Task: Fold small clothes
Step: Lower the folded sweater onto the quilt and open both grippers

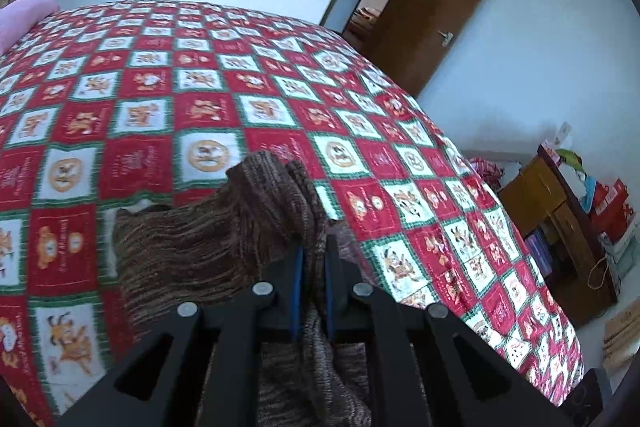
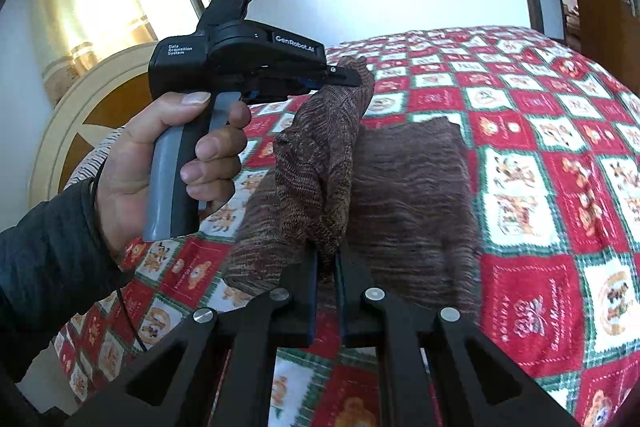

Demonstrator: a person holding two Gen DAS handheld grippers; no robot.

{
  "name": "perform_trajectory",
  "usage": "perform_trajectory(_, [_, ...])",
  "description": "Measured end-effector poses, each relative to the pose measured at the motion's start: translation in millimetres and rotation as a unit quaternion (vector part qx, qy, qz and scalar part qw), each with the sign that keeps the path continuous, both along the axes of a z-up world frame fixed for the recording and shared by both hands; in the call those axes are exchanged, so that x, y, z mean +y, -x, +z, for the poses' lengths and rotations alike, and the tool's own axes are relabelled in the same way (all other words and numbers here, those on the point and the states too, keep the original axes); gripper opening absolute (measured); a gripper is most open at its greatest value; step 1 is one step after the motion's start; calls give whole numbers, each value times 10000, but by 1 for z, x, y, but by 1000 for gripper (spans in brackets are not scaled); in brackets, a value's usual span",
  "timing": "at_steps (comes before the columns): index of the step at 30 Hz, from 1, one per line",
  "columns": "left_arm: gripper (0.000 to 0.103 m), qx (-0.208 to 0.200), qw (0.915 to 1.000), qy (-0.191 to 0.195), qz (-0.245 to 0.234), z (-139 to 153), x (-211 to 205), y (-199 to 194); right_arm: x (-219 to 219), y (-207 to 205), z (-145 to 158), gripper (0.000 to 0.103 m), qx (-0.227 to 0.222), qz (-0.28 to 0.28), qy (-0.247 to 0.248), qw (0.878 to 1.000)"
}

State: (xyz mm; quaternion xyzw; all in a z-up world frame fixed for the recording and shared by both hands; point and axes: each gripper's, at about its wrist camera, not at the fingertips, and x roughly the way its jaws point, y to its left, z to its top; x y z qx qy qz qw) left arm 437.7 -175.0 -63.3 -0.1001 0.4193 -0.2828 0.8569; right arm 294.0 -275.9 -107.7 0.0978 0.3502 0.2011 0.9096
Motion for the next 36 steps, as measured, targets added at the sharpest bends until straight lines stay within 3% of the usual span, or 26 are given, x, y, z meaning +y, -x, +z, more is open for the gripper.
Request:
perform_trajectory(12, [9, 24, 9984, -434, -353, -23, -63, -4, -53, -5, -32, 6, 542, -482, -392, 9966])
perform_trajectory(17, [13, 51, 9953, -920, -299, -37, -80, -3, -64, -6, -46, 6, 807, -566, -550, 9936])
perform_trajectory(20, [34, 18, 9957, -901, -207, -35, -72, 6, -72, -5, -58, 6, 1099, -523, -783, 9895])
perform_trajectory(22, [65, -121, 9952, -960, -123, -32, -59, 20, -76, -4, -62, 6, 1185, -535, -881, 9876])
perform_trajectory(23, [69, -229, 9950, -967, -67, -29, -48, 30, -78, -3, -63, 6, 1198, -546, -920, 9870])
perform_trajectory(26, [73, -505, 9918, -1172, 2, -31, -23, 52, -81, -1, -64, 6, 1217, -525, -969, 9864])
perform_trajectory(31, [75, -716, 9686, -2363, 280, -68, 18, 83, -73, 5, -63, 7, 1123, -332, -777, 9901])
perform_trajectory(32, [76, -734, 9695, -2325, 257, -73, 28, 88, -73, 7, -64, 7, 1053, -348, -725, 9912])
perform_trajectory(34, [87, -810, 9725, -2154, 352, -76, 43, 95, -74, 12, -63, 7, 950, -407, -666, 9924])
perform_trajectory(36, [89, -732, 9769, -1968, 409, -77, 53, 97, -75, 21, -55, 9, 688, -611, -432, 9948])
